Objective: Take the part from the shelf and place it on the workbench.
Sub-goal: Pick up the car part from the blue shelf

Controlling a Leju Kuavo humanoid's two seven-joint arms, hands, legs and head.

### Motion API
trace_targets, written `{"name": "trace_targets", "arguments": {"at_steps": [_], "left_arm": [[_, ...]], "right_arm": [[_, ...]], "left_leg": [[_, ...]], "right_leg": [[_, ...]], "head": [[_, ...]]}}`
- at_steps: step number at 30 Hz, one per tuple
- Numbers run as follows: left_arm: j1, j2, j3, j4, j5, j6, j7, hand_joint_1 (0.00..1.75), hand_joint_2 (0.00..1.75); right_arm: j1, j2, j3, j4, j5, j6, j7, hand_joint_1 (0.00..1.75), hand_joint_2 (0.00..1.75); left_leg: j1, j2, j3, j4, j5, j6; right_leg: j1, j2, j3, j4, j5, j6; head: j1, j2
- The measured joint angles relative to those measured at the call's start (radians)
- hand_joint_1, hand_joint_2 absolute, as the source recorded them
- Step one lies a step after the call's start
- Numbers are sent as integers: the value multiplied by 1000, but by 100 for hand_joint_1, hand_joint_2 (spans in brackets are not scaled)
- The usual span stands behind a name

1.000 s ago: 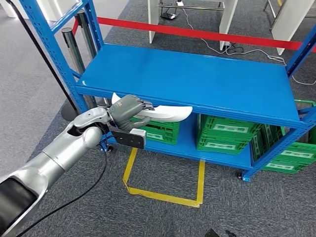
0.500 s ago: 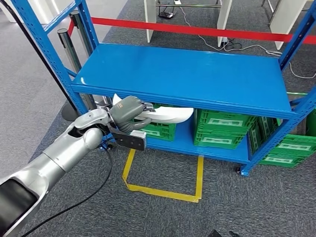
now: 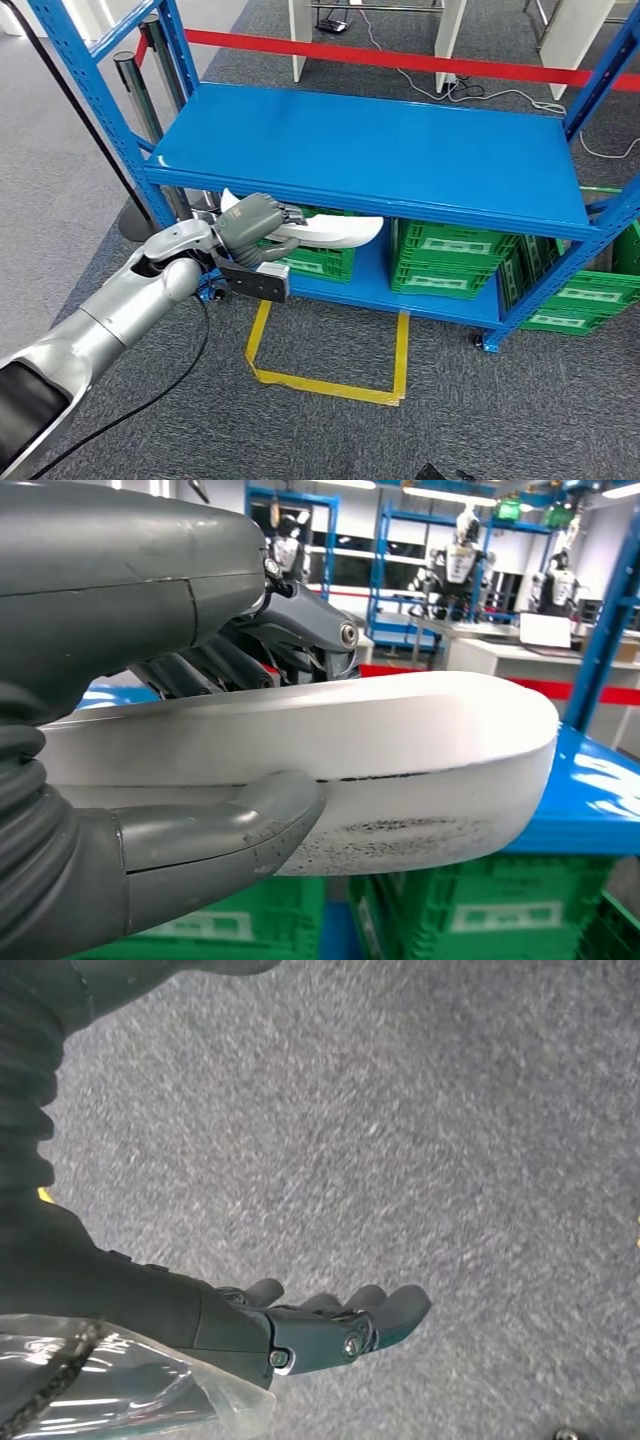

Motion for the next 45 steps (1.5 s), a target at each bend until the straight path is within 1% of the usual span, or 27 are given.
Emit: {"name": "trace_targets", "arguments": {"at_steps": [1,2,4,5,7,9,11,14,16,17,18,20,22,24,25,27,29,31,32,34,36,37,39,40,42,43,45], "left_arm": [[3,-1,-1,0,0,0,0,175,175],[5,-1,-1,0,0,0,0,175,175],[6,-1,-1,0,0,0,0,175,175],[5,0,0,0,0,0,0,175,175],[4,2,1,0,0,0,0,175,175],[4,2,1,0,0,-1,-1,175,175],[3,2,1,0,0,-1,-1,175,175],[5,7,1,0,0,-2,-1,175,175],[7,9,0,0,0,-3,-1,175,175],[8,9,0,0,0,-3,-1,175,175],[7,9,0,0,0,-3,-1,175,175],[4,9,1,0,0,-3,-1,175,175],[0,11,1,-1,-1,-2,-1,175,175],[-4,10,1,-2,-3,-1,-2,175,175],[-5,8,1,-2,-4,-1,-2,175,175],[-7,5,2,-3,-5,1,-3,175,175],[-5,6,1,-3,-6,2,-3,175,175],[2,7,0,-3,-8,2,-4,175,175],[4,8,-1,-3,-9,3,-4,175,175],[5,8,-1,-3,-9,4,-4,175,175],[3,9,1,-3,-9,5,-4,175,175],[1,10,1,-3,-9,5,-5,175,175],[0,10,1,-3,-9,6,-6,175,175],[-1,10,1,-3,-9,6,-7,175,175],[-1,11,1,-3,-9,6,-8,175,175],[0,13,1,-3,-9,6,-8,175,175],[4,17,0,-3,-9,6,-10,175,175]], "right_arm": [[1,0,0,0,0,1,0,0,175],[1,-1,-1,0,0,1,1,0,175],[0,-2,-3,0,0,1,1,0,175],[-2,-1,-5,0,0,1,1,0,175],[-3,1,-7,0,1,1,1,0,175],[-2,1,-8,0,1,2,1,0,175],[-2,1,-9,0,2,2,1,0,175],[-3,1,-14,0,5,2,1,0,175],[-1,1,-16,0,7,2,1,0,175],[0,1,-16,0,7,2,1,0,175],[0,1,-16,0,7,2,1,0,175],[-3,2,-17,-1,9,2,1,0,175],[-5,3,-18,-1,13,2,1,0,175],[-3,3,-18,-1,16,2,1,0,175],[-2,3,-19,-1,17,2,1,0,175],[-2,2,-21,-1,18,2,1,0,175],[-5,2,-23,-1,19,2,1,0,175],[-6,2,-25,-1,19,2,1,0,175],[-4,2,-25,-1,19,2,1,0,175],[-3,1,-25,-1,19,2,2,0,175],[-5,0,-25,-2,19,2,2,0,175],[-6,0,-25,-2,19,2,2,0,175],[-5,0,-25,-2,19,2,2,0,175],[-3,0,-25,-2,19,2,2,0,175],[-4,0,-26,-2,19,2,1,0,175],[-5,0,-26,-2,19,2,1,0,175],[-7,0,-27,-2,20,2,0,0,175]], "left_leg": [[1,5,-3,5,-2,-3],[3,12,-6,12,-5,-7],[6,24,-13,32,-16,-20],[5,30,-17,44,-21,-27],[0,42,-23,60,-26,-38],[1,53,-25,64,-27,-45],[7,32,-36,99,-60,-52],[10,-17,-103,285,-169,-58],[8,-24,-128,360,-193,-52],[6,-28,-116,341,-176,-45],[4,-36,-86,287,-144,-36],[1,-84,-21,155,-88,-9],[-1,-117,9,91,-74,8],[-2,-101,15,71,-73,8],[0,-88,21,56,-69,5],[4,-61,31,27,-57,-1],[3,-34,32,22,-53,-1],[2,-5,30,25,-54,-3],[2,9,29,27,-56,-4],[2,34,27,37,-62,-11],[-5,55,24,50,-70,-22],[-9,64,24,54,-73,-26],[-11,81,24,58,-76,-31],[-8,76,24,62,-82,-35],[-2,35,7,111,-123,-45],[1,7,-15,168,-160,-48],[1,-19,-68,304,-224,-49]], "right_leg": [[-2,-1,-7,8,9,5],[-4,-5,7,-25,36,9],[-6,-32,69,-151,95,15],[-6,-43,93,-199,111,10],[-3,-47,104,-223,112,-8],[-4,-27,98,-219,118,-27],[-6,-8,94,-218,126,-40],[-5,25,86,-219,134,-52],[-1,49,81,-218,137,-55],[1,62,81,-218,139,-55],[4,75,80,-218,141,-55],[5,99,78,-219,145,-51],[-2,121,69,-221,152,-41],[-7,142,61,-227,160,-26],[-5,134,55,-227,159,-21],[1,77,27,-183,128,-12],[1,18,-29,-64,67,-5],[-1,3,-68,23,41,2],[-1,-1,-61,14,54,4],[-1,-30,7,-106,109,7],[2,-64,70,-213,140,-5],[4,-71,80,-232,142,-14],[6,-49,76,-229,145,-29],[5,-39,74,-229,148,-35],[2,-17,71,-231,154,-46],[0,-5,68,-231,157,-50],[1,22,65,-231,161,-54]], "head": [[0,0],[0,0],[1,0],[1,0],[-1,0],[-3,0],[-3,0],[-5,0],[-5,0],[-5,0],[-5,0],[-2,0],[-3,0],[-9,0],[-10,0],[-7,0],[-3,0],[-3,0],[-3,0],[-3,0],[-5,0],[-6,0],[-8,0],[-8,0],[-9,0],[-9,0],[-9,0]]}}
